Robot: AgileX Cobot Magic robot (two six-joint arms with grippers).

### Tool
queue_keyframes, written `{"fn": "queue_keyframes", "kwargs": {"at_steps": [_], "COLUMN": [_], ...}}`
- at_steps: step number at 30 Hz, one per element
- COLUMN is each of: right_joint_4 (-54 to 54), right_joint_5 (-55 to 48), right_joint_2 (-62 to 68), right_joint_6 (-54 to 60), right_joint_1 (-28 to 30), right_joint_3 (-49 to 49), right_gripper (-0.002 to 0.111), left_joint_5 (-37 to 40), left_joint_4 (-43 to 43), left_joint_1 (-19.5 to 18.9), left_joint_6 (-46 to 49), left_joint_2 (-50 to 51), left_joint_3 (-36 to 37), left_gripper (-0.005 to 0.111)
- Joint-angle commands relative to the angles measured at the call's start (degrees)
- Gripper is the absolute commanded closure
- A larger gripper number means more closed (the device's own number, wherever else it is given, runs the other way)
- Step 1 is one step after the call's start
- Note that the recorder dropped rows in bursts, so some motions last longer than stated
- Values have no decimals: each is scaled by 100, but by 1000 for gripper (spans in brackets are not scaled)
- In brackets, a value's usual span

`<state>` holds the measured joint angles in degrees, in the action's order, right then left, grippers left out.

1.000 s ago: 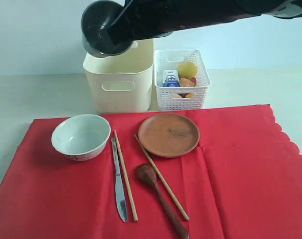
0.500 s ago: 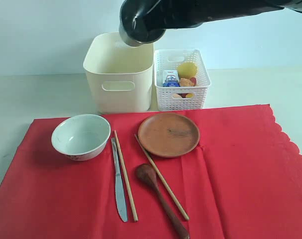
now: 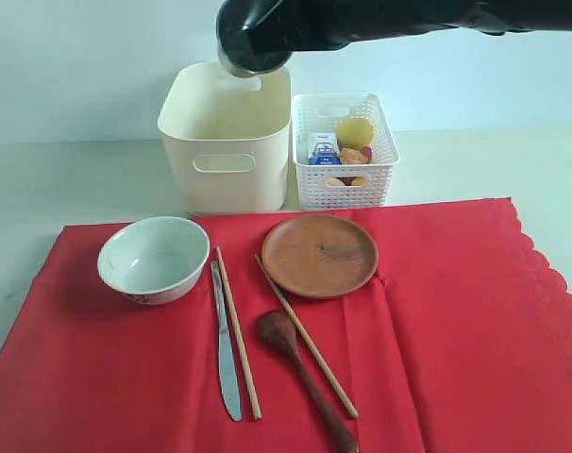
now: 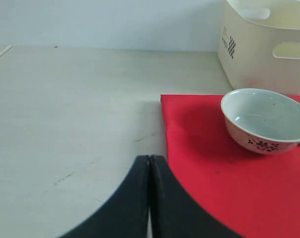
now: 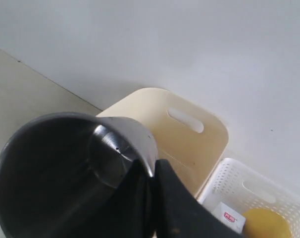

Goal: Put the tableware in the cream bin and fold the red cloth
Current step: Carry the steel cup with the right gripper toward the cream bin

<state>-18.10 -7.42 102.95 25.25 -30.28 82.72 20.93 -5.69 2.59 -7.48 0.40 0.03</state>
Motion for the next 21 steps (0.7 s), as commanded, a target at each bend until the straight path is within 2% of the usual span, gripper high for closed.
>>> {"fn": "queue_keyframes", "kwargs": {"at_steps": [1, 12, 21], "right_joint_4": [0, 25, 56], "right_joint_5": [-194, -235, -279], "right_joint_2": [553, 1864, 2402], "right_joint_6": [0, 10, 10], "right_joint_1": [30, 111, 196], "right_joint_3": [611, 1703, 1902], "right_gripper": [108, 108, 108], "left_joint_5": [-48, -48, -48], "left_joint_4": [11, 11, 11], "left_joint_1": [-4, -4, -4], "left_joint_6": [9, 9, 9], "left_joint_2": [-40, -40, -40], "left_joint_3": [-3, -3, -3], "left_gripper": [107, 107, 107]}}
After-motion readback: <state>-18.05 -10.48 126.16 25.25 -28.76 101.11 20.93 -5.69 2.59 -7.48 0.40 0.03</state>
